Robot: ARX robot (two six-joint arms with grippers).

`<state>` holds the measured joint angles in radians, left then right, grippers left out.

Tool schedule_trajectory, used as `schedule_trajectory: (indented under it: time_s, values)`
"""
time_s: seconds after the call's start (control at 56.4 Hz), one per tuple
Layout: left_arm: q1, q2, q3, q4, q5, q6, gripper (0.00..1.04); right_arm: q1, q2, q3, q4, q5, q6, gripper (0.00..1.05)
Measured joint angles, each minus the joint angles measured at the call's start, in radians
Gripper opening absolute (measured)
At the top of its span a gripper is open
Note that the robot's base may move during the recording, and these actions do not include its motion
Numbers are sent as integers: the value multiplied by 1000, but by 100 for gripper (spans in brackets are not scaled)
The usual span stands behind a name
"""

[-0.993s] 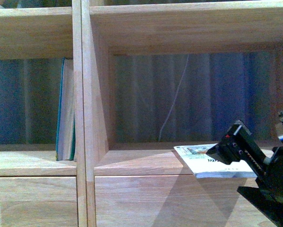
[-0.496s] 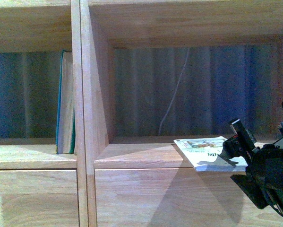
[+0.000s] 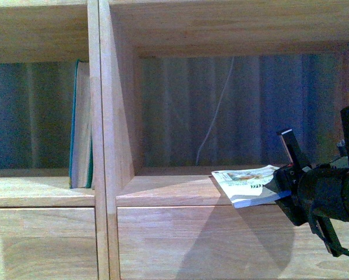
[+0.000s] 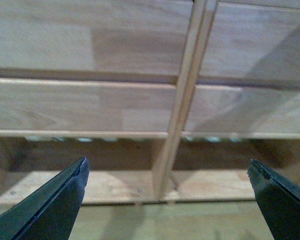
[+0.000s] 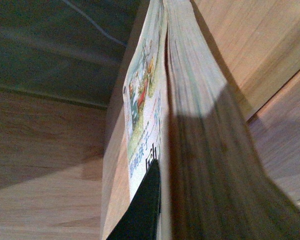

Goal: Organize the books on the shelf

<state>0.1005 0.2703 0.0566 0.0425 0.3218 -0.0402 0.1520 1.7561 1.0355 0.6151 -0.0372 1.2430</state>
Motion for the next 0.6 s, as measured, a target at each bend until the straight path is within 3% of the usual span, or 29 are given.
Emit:
schedule_trajectory:
  time_s: [0.16, 0.319, 0.603]
  values:
    - [89, 63, 100, 45, 147, -45, 98, -11, -39, -37, 16, -42, 11, 7]
    - [183, 270, 265, 209, 308, -176, 98, -15, -125, -71, 55, -117, 23, 7]
    - [129, 663, 483, 391, 452, -452, 98, -3, -260, -82, 176, -241, 26, 7]
